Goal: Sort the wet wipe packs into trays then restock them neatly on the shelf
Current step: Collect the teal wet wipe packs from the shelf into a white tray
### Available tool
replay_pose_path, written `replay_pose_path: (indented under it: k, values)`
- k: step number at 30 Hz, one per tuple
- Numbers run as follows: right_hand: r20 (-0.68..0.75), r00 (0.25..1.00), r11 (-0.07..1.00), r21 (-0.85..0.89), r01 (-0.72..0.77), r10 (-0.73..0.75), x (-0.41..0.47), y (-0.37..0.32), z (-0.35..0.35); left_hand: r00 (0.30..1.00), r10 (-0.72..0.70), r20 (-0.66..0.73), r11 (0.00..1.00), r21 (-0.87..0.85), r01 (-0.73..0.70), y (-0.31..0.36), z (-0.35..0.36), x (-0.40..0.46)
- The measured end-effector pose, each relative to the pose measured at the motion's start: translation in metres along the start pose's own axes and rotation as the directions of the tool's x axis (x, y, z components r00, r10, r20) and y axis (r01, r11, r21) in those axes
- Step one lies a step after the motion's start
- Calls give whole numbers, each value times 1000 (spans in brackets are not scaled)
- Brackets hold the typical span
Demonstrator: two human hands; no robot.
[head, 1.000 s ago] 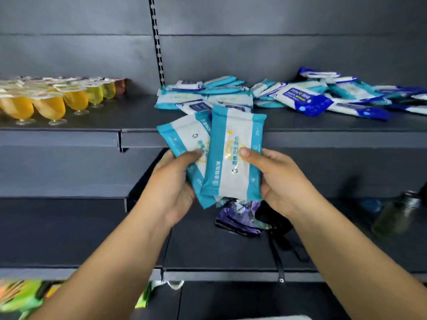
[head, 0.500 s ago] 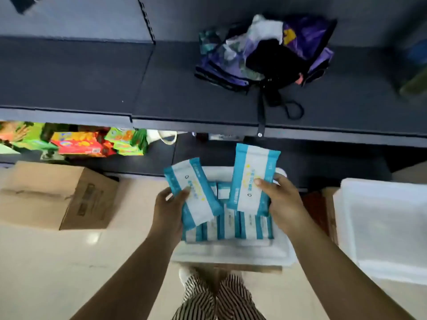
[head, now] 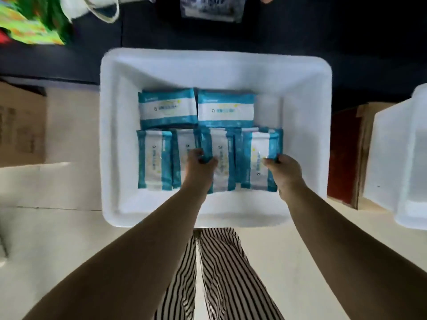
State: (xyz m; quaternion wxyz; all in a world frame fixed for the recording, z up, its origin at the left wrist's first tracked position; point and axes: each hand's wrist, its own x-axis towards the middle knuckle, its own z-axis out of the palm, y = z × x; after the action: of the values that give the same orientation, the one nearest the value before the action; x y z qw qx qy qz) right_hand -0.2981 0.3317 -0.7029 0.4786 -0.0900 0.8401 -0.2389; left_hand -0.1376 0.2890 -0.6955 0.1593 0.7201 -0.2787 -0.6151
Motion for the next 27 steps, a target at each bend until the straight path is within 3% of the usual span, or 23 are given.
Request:
replay_pose_path:
  k: [4,8,12,16,19,24,27]
  values:
    - [-21,993,972,-209,110,-117,15,7,-1,999,37,-36,992,125,-32,-12,23,19]
    - [-27,991,952,-283,115,-128,8,4,-7,996,85,-13,906,417,-72,-11,19,13]
    - [-33,993,966,-236,101,-112,-27,-25,-16,984,175,26,863,476,-166,20,-16,-19]
    - [39,957,936,-201,288,-286,-89,-86,-38,925,363,115,760,538,-365,97,-65,-77]
    - [151,869,843,-213,494,-471,-144,-140,-55,864,491,113,678,573,-460,163,-90,-128]
    - [283,633,598,-207,774,-721,-245,-231,-89,686,705,180,433,657,-617,256,-119,-217]
    - [300,458,394,-251,884,-837,-301,-287,-119,521,835,176,271,693,-668,307,-143,-272]
